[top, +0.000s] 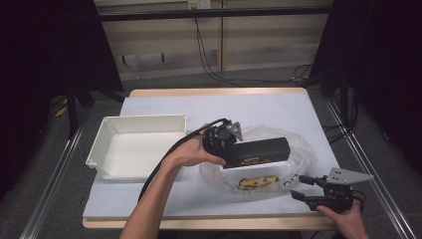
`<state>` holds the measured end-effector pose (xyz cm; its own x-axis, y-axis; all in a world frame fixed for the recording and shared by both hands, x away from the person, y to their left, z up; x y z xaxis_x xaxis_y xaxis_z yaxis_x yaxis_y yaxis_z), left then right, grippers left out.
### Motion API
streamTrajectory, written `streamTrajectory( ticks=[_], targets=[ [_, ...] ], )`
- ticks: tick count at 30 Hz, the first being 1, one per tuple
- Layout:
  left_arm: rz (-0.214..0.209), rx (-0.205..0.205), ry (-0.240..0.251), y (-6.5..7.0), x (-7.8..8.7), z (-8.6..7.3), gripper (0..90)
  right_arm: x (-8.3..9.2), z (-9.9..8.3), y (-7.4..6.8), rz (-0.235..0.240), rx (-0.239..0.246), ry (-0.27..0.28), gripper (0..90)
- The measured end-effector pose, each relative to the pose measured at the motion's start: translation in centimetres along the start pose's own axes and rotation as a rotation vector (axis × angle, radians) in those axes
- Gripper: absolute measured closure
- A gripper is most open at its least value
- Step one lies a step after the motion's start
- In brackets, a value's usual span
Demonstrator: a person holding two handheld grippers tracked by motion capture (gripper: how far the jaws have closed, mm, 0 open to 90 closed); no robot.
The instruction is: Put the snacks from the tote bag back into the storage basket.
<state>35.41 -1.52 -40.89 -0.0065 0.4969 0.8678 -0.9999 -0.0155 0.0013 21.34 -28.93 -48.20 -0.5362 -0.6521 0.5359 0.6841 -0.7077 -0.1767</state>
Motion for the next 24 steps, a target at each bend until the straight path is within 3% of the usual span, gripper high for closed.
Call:
streamTrajectory(
  ticks=[6, 24],
  targets=[
    [-0.01, 0.021, 0.019, 0.1, 0.7, -0.3, 43.0, 0.0, 0.0, 0.0, 0.0, 0.002, 0.0, 33.7],
    [0.027, 0.04, 0.038, 0.0, 3.6, -1.9, 43.0, -0.1, 0.1, -0.1, -0.011, 0.005, 0.006, 27.1]
  ],
)
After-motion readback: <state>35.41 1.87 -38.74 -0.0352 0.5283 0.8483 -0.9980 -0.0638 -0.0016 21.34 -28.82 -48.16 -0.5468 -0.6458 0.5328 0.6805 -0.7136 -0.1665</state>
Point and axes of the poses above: each handheld gripper's, and its own axes: x roughly backward along the jaws, z roughly out of its top, y roughly to its right, the point moved 4 cm from there along -x, roughly forward along the jaws, and after that the axes turned 3 degrees about -y, right-handed, at the moved point
